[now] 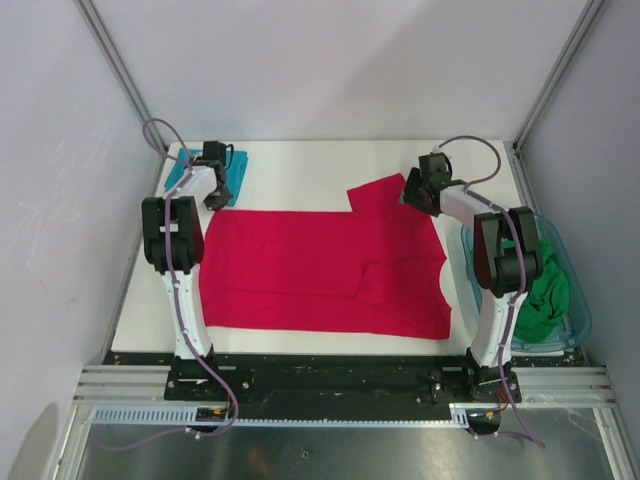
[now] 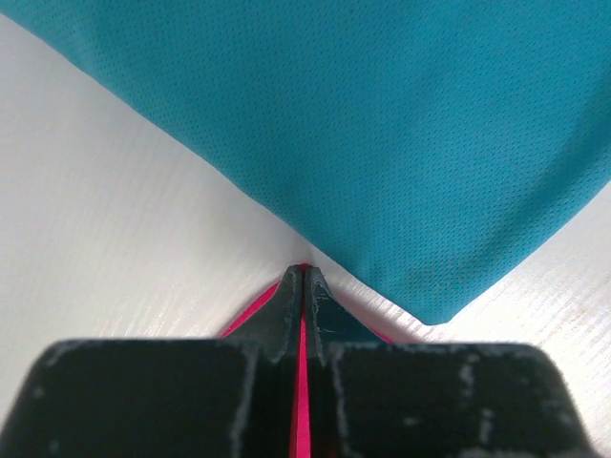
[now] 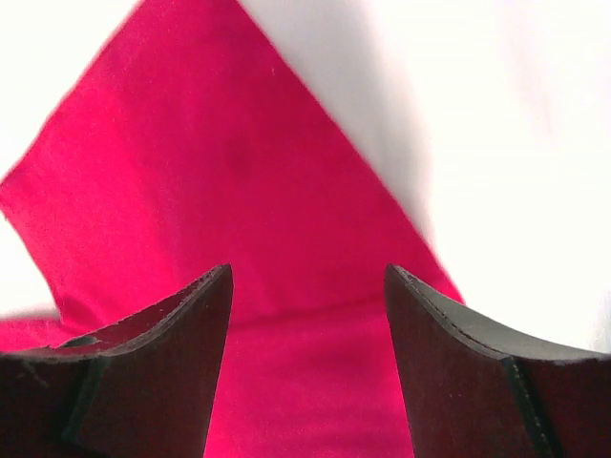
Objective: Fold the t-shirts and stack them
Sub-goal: Grap the side of the flattened tshirt furthest away from the robot with both arms
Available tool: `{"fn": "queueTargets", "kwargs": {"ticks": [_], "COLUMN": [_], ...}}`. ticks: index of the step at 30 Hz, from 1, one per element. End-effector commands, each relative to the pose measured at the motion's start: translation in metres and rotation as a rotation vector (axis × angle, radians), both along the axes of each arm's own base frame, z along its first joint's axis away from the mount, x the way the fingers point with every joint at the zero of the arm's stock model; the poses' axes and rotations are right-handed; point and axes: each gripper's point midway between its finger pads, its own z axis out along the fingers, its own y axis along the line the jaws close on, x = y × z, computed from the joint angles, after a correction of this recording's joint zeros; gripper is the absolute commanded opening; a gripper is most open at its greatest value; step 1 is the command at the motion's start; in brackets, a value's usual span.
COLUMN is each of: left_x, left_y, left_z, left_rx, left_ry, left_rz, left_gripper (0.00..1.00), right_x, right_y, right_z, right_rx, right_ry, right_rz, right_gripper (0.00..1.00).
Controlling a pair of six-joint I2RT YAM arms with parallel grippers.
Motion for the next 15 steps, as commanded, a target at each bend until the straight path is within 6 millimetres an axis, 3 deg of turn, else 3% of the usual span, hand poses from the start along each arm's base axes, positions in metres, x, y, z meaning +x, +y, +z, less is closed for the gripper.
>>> {"fn": "queueTargets", "kwargs": {"ticks": [1,8,15], "left_x": [0.000,0.002,0.005], "left_y": [0.008,0.007,0.008], "left_z": [0.032,0.035,0.035], "left_rx": [0.038,0.036,0.036], "left_ry": [-0.051,-0.060,-0.064], "left_rz": [0.014,0.002,-0.004], "left_gripper": [0.00,0.00,0.00], "right_x": [0.049,0.095,0.117], "right_y": [-0.011,-0.010,-0.009], "right_z": [0.017,-0.002,-0.021], "right_rx": [-0.082,-0.145,-0.173], "right_ry": [-0.113,-0.074,-0.029], "right_rz": [-0.010,0.002,0.000], "right_gripper": [0.69,0.66,0.61]}}
